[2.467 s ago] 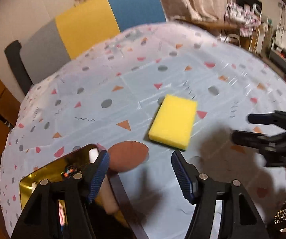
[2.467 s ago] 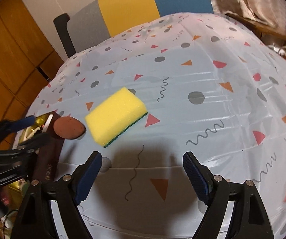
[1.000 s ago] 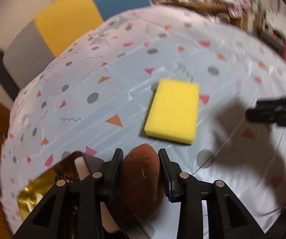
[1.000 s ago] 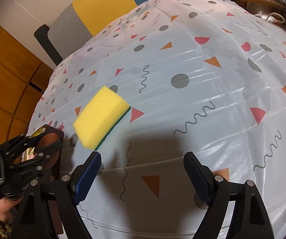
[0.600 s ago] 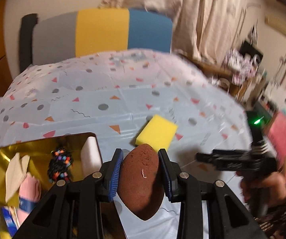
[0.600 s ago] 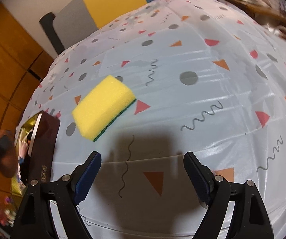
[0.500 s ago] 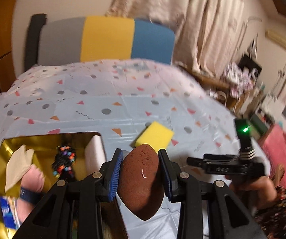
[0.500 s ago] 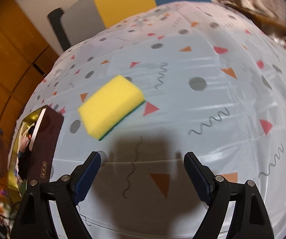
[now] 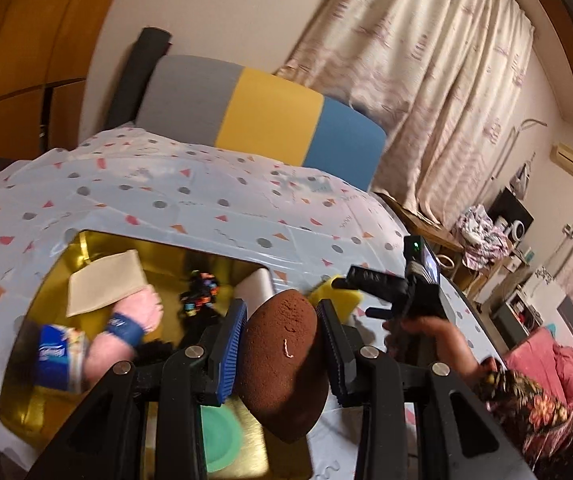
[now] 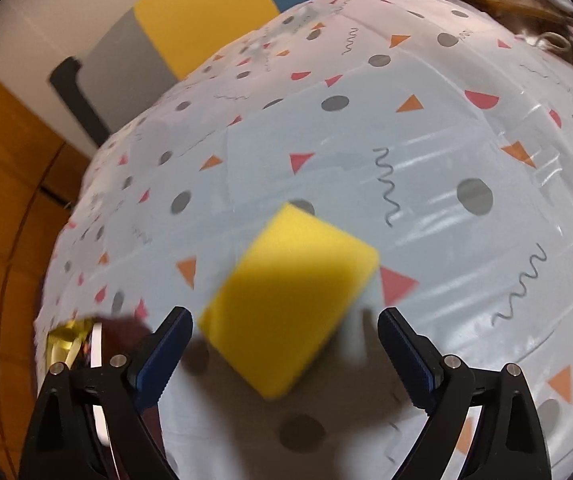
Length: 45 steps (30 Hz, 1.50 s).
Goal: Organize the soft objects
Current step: 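Grasp the yellow-green scrub sponge with the right gripper while the left carries the brown sponge, then lower the brown sponge into the gold tray and open the left gripper while the right holds the yellow sponge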
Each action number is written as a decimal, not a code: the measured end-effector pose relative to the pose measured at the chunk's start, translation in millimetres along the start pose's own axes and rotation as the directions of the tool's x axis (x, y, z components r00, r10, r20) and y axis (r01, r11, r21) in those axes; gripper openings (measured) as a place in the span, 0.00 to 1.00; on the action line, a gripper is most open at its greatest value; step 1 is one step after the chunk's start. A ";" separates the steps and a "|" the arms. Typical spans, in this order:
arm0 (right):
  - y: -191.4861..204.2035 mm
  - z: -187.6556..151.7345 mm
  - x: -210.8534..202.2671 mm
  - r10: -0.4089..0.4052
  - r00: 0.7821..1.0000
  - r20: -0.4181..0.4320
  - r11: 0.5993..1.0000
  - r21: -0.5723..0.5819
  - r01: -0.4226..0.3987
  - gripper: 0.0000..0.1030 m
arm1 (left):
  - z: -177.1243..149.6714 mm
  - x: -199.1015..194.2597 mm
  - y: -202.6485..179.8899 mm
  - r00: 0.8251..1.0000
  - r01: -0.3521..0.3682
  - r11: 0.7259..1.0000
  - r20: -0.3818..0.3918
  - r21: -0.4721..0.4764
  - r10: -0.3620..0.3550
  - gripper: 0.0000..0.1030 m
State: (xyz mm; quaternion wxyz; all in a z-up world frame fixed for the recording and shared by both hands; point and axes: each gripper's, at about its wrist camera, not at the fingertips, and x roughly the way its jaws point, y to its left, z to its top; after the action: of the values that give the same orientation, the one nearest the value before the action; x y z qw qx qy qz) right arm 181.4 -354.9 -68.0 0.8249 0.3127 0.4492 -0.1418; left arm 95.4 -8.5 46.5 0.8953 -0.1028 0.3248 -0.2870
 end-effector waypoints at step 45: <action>-6.9 -71.0 -66.1 0.261 0.965 0.003 0.876 -0.422 -0.236 0.78 | 15.5 72.0 55.4 0.983 -0.121 0.982 -0.155 -0.145 0.099 0.35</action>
State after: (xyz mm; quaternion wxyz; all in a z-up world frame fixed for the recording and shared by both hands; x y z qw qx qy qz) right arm 94.8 -317.6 -44.4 0.8970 0.1797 0.4001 0.0552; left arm 175.1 -5.3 0.2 0.8728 -0.1319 0.4163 -0.2179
